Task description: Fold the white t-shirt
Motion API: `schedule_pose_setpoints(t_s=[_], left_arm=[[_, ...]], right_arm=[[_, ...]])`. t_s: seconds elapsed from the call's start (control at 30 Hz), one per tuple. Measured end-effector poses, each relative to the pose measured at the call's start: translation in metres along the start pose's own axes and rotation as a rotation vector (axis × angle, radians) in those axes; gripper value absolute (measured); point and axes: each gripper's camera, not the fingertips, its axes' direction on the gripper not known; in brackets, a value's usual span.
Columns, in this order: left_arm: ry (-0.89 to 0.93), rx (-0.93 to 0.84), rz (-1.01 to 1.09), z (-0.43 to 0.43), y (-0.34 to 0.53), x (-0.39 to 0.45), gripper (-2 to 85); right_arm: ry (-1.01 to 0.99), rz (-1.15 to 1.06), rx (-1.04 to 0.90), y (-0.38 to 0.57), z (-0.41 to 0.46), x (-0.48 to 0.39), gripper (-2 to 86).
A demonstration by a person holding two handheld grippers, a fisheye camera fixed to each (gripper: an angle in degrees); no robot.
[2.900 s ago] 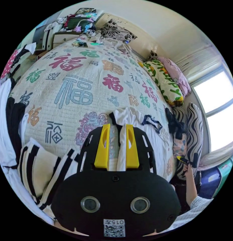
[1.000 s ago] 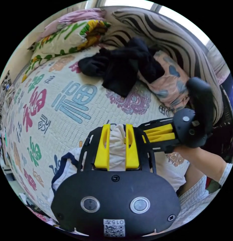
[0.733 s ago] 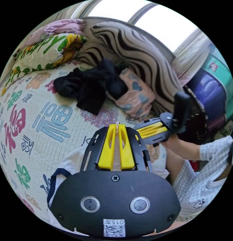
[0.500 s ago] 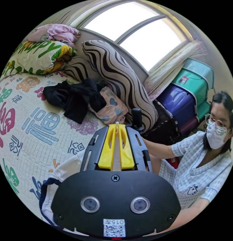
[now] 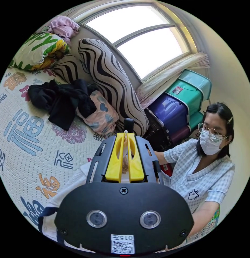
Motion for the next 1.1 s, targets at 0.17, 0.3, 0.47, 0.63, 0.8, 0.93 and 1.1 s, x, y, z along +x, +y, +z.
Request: schedule_pose_setpoints(t_s=[0.17,0.3,0.47,0.63,0.8,0.93,1.1], left_arm=[[-0.03,-0.012,-0.019,-0.011,-0.001,-0.004,-0.2],[-0.019,-0.023,-0.021,-0.019,-0.002,-0.003,-0.2],[0.006,-0.036,-0.015,-0.027,0.002,0.004,-0.3],[0.027,-0.026,-0.028,-0.033,0.009,0.009,-0.2],[-0.067,-0.035,-0.061,-0.035,0.015,0.017,-0.1],[-0.23,-0.06,-0.12,-0.016,0.015,0.013,0.1],[-0.406,-0.11,-0.249,0.044,0.028,-0.005,2.2]], right_arm=[[-0.082,-0.052,-0.008,0.002,0.003,-0.006,1.0],[0.002,-0.036,-0.01,0.013,-0.001,-0.008,1.3],[-0.002,-0.029,-0.011,0.014,0.003,0.003,11.3],[-0.161,-0.04,-0.079,0.003,0.034,0.017,6.6],[-0.117,-0.052,-0.034,0.011,0.033,0.007,1.2],[0.103,0.043,-0.036,0.031,0.023,-0.018,0.7],[0.319,0.148,-0.114,0.045,0.041,-0.029,0.4]])
